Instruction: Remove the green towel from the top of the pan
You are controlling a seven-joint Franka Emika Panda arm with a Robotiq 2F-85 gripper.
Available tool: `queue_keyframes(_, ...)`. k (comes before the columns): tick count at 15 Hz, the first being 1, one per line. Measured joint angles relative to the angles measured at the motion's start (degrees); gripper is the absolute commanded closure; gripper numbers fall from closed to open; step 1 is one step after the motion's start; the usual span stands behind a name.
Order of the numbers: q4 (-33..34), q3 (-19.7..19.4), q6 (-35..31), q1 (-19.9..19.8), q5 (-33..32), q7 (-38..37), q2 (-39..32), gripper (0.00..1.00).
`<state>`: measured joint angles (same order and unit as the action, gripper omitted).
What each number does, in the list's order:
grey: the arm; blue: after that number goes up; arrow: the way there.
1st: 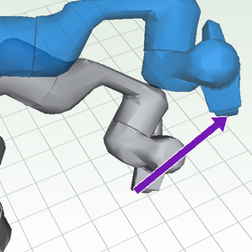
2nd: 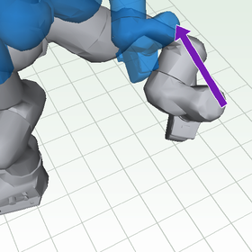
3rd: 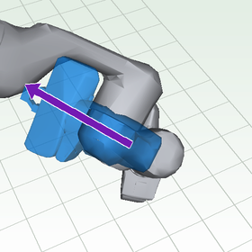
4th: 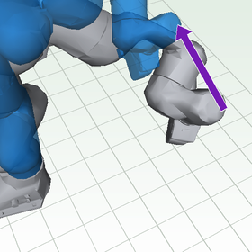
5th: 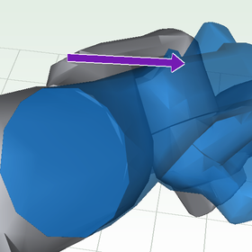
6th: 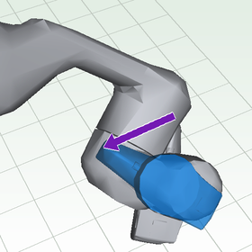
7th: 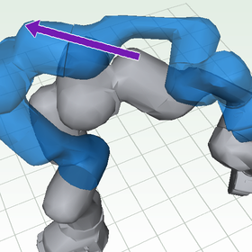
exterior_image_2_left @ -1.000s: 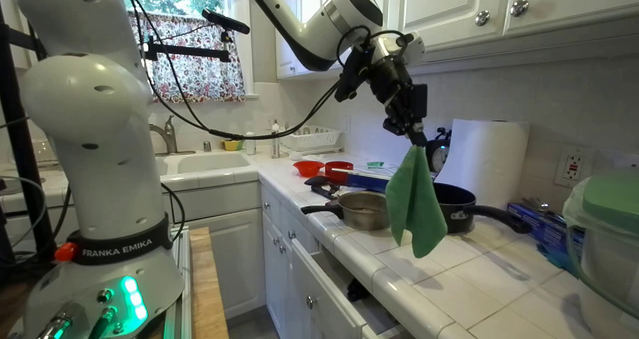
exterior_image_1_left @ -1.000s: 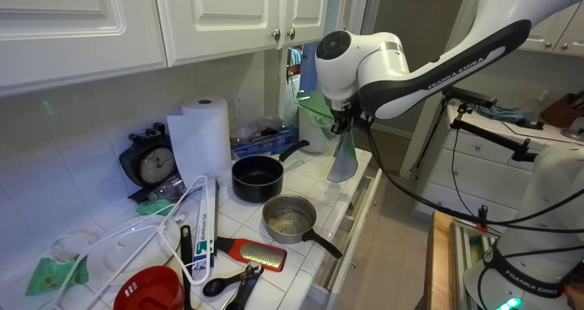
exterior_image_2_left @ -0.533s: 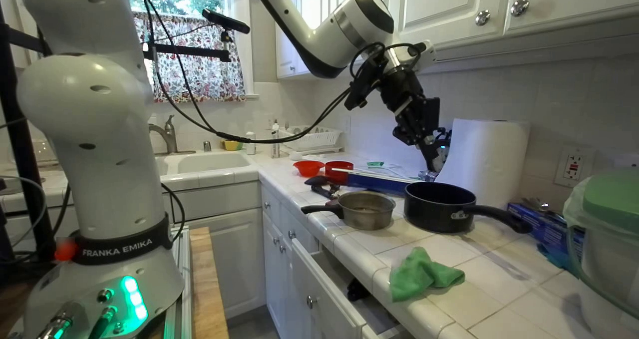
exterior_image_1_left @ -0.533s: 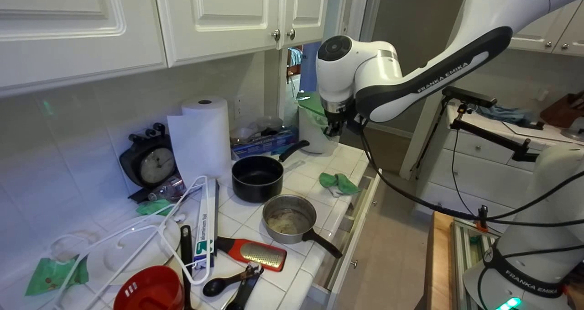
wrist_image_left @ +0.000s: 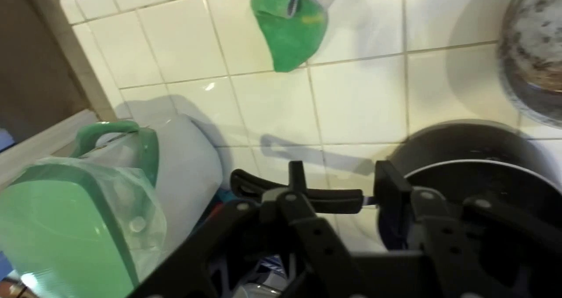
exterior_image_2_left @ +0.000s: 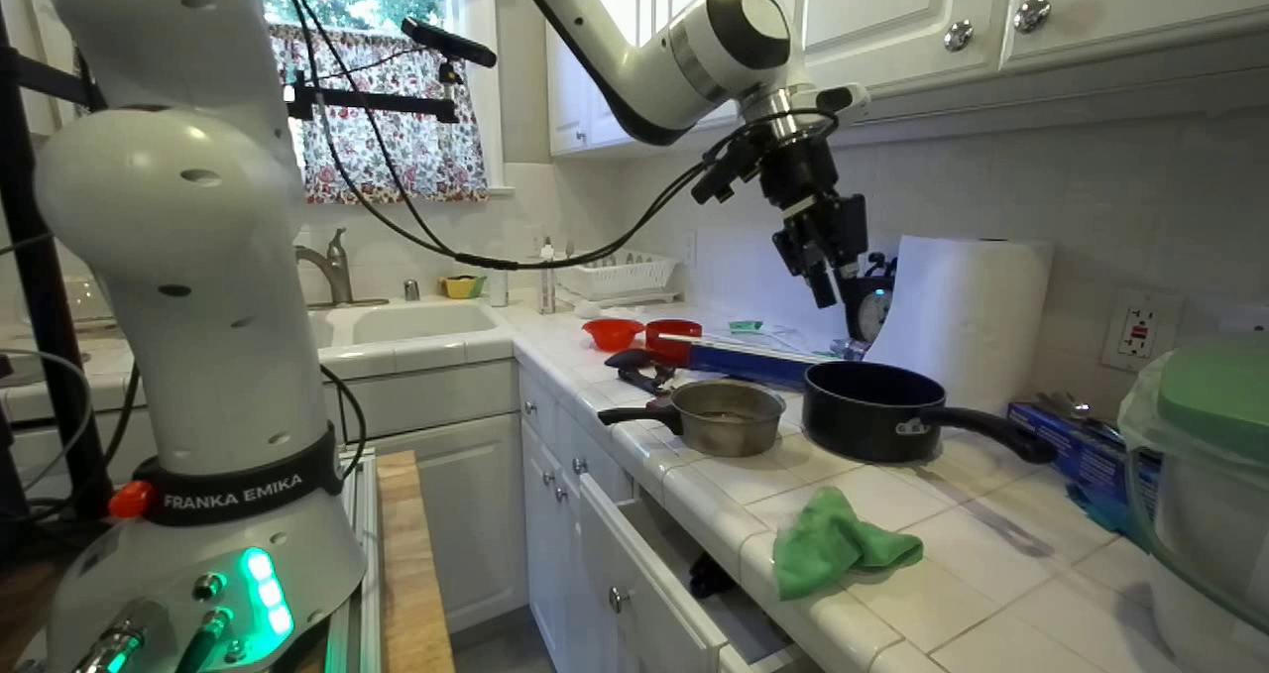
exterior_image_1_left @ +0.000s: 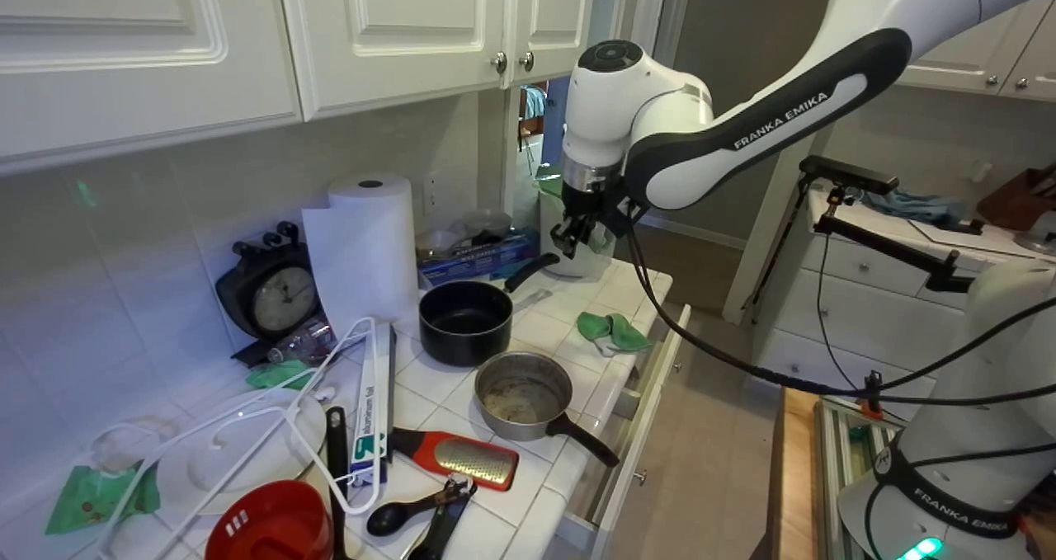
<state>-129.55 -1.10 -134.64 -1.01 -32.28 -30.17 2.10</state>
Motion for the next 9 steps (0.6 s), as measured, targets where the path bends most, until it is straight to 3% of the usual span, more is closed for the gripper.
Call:
queue_keyframes(3, -0.1, 0.8, 0.3, 0.7, 11.9, 5.8, 1.6, 0.03)
queue_keyframes(4, -0.1, 1.1, 0.7, 0.9, 14.5, 6.9, 2.4, 0.0)
queue_keyframes(9, -0.3, 2.2, 7.5, 1.1, 19.0, 7.8, 7.2, 0.0)
